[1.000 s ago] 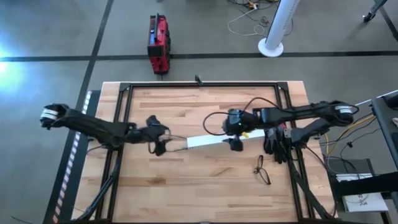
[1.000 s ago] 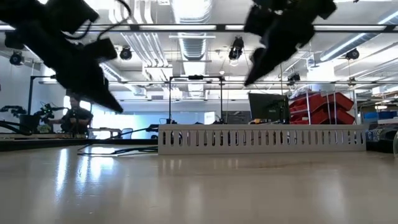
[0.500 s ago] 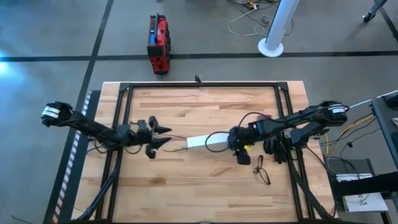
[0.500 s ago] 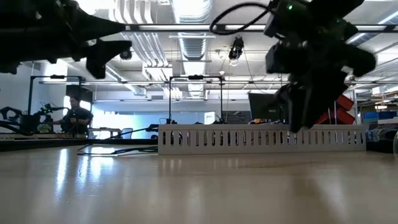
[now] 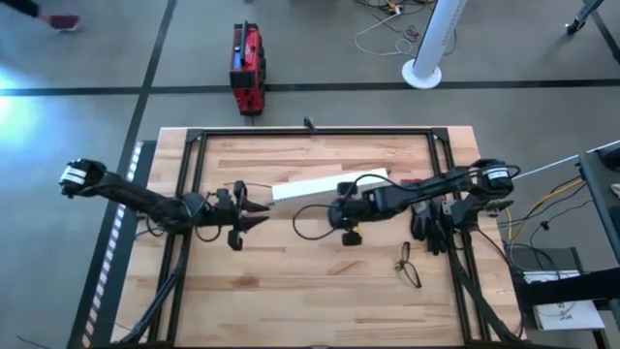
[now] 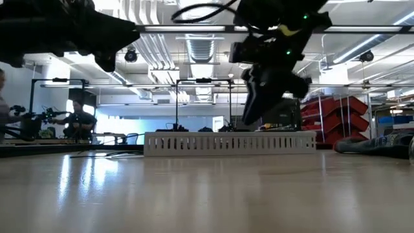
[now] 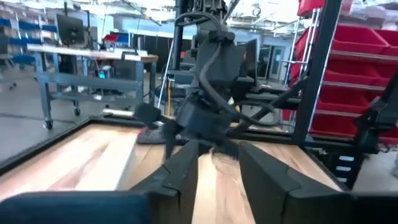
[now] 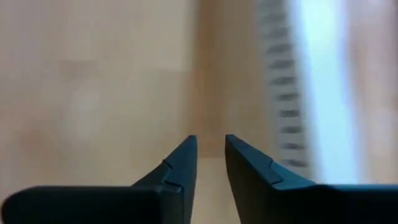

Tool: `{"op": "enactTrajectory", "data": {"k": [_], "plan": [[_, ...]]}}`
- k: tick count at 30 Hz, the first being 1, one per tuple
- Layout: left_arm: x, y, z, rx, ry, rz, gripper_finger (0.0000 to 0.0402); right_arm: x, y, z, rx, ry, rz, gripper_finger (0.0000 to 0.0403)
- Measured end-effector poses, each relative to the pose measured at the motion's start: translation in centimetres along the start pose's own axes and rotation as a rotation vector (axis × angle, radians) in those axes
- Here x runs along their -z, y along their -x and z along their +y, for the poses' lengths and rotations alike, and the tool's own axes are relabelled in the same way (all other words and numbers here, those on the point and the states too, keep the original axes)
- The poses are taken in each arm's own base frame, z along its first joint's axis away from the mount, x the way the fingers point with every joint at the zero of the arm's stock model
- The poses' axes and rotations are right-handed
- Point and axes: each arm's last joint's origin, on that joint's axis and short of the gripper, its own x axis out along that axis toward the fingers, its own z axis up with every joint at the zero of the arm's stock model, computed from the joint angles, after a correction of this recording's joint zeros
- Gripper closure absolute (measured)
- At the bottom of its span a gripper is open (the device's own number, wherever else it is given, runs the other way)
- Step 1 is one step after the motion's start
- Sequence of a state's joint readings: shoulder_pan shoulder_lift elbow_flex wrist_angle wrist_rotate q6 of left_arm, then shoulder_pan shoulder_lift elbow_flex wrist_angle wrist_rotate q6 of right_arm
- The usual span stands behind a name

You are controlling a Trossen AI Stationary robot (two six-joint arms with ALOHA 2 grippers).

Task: Ziptie cables
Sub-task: Adjust the white cable duct on the table, then return to Home Position

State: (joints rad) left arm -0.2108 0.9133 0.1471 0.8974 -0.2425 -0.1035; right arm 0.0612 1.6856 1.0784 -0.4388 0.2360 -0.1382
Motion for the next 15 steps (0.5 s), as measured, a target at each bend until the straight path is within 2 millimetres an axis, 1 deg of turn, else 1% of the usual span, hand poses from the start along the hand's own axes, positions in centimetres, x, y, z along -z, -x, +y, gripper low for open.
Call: {"op": "enactTrajectory", "data": {"k": [3, 4, 6, 8, 11, 13, 15], "plan": [[-0.5, 0.8, 0.2, -0.001, 0.014, 0.004, 0.0319, 0.8, 1.4, 0.2, -0.163, 0.01, -0.034, 0.0351], [-0.5, 1.0, 0.2, -0.002, 0.008, 0.015, 0.0322, 1.5, 2.0, 0.4, -0.213, 0.014, -0.048, 0.0356], [-0.6, 1.5, 0.3, -0.005, -0.017, 0.033, 0.0328, 2.4, 2.9, 0.4, -0.263, 0.011, -0.096, 0.0367], [-0.8, 1.8, 0.4, -0.008, -0.043, 0.035, 0.0332, 3.4, 4.0, 0.4, -0.273, -0.019, -0.135, 0.0378], [-0.9, 2.1, 0.5, -0.01, -0.05, 0.033, 0.0336, 4.1, 6.6, -0.2, -0.263, -0.087, -0.241, 0.0393], [-1.1, 2.1, 0.5, -0.012, -0.041, 0.021, 0.0337, 4.4, 8.7, -0.7, -0.249, -0.092, -0.301, 0.04], [-1.1, 2.1, 0.5, -0.012, -0.038, 0.021, 0.0336, 4.9, 10.5, -1.1, -0.234, -0.056, -0.352, 0.0401]]}}
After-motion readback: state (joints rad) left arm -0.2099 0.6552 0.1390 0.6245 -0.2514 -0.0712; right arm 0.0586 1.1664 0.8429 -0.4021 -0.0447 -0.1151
